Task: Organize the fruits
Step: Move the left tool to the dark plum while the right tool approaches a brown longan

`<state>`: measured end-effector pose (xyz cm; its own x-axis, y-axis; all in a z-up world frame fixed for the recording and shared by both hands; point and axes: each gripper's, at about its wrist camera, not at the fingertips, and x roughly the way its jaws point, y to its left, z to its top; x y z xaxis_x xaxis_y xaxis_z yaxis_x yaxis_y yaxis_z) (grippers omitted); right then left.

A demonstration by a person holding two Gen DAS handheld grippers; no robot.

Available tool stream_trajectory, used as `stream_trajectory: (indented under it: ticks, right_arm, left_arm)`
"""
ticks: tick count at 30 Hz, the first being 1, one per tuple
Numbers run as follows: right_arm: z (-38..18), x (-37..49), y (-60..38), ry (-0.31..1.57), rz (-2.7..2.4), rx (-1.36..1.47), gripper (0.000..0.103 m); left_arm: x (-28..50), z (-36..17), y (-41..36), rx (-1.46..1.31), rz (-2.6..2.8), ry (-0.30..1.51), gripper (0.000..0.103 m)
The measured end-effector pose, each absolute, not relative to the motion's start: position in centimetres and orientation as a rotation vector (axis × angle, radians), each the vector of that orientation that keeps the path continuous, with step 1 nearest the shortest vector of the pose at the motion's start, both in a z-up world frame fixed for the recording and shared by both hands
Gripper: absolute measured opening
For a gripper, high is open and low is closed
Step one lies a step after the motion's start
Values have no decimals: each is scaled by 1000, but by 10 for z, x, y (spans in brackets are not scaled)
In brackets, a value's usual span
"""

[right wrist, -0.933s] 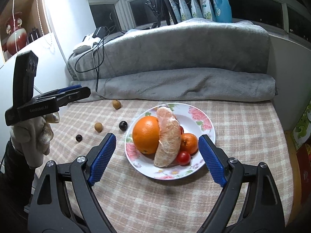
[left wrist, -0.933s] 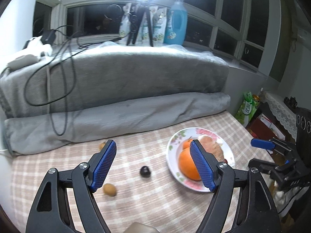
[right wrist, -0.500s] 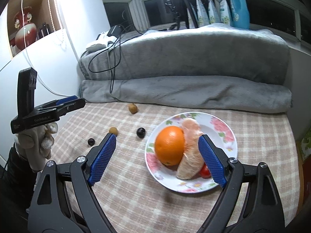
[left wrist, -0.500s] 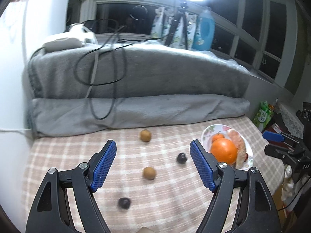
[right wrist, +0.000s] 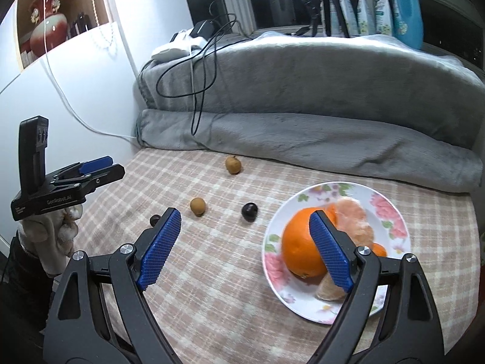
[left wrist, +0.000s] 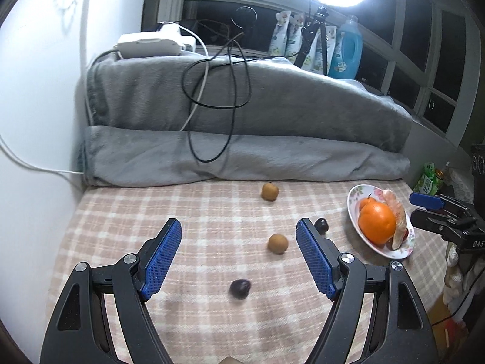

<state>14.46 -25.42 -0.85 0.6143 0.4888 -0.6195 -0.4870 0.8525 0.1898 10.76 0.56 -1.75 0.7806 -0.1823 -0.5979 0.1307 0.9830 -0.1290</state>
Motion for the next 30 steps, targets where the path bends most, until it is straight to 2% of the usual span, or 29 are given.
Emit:
stream_trajectory:
  ticks: [18, 21, 23, 26, 29, 30]
  right_arm:
    - [-22, 167, -198, 780, 612, -29, 89]
    - [-25, 173, -192, 790, 617, -28, 88]
    - [-27, 176, -187, 800, 621, -38, 83]
    - [-31, 180, -181, 814, 626, -48, 80]
    - [-37, 187, -176, 845, 633, -34, 66]
    - [-39, 189, -174, 855, 636, -29, 65]
  left_arm:
    - [95, -39, 24, -110, -152, 675, 78]
    - [93, -42, 25, -119, -158, 680, 73]
    - [93, -45, 27, -125, -159, 687, 71]
    - [93, -50, 28, -136, -163, 700, 70]
    - [93, -56, 27, -144, -171, 714, 65]
    - [93, -59, 26, -149, -178, 722, 64]
